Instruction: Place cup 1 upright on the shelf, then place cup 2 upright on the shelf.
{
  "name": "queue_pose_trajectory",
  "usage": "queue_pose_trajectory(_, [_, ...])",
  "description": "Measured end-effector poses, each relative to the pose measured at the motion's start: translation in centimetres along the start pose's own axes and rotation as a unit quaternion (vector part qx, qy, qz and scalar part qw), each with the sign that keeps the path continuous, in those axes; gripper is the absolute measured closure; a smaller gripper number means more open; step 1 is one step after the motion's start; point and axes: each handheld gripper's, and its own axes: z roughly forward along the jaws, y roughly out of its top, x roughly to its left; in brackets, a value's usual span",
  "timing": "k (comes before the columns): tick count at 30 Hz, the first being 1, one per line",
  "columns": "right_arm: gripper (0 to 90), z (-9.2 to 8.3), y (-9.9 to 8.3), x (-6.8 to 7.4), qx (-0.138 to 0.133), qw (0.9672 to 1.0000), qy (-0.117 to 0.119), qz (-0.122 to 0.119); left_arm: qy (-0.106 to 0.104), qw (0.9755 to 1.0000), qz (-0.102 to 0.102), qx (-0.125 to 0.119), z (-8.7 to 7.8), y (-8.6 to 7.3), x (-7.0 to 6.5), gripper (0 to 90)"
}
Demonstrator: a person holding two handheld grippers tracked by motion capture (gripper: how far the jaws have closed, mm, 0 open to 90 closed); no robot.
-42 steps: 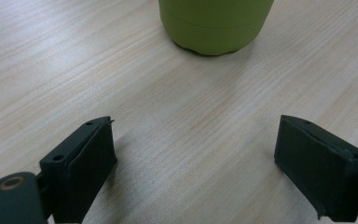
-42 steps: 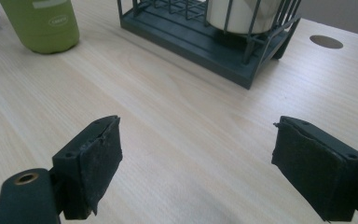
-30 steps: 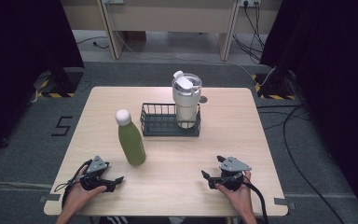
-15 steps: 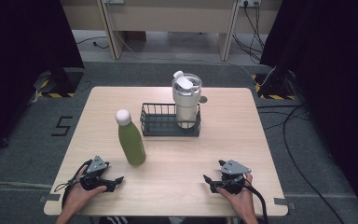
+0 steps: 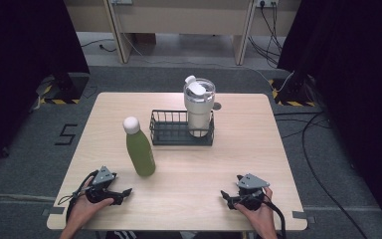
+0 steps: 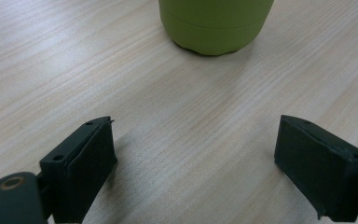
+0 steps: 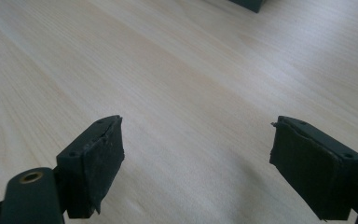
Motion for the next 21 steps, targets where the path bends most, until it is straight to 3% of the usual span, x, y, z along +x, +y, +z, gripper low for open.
queue_pose_trajectory(15, [17.2,-0.13,-0.61,0.12,0.032,0.9995,0.001,-0.005,0.0,1.0,0.0,0.0,0.0,0.0,0.01,11.3])
queue_pose_trajectory(21, [16.3,-0.15,-0.65,0.02,0.037,0.9993,0.005,0.006,0.0,1.0,0.0,0.0,0.0,0.0,0.0,11.3])
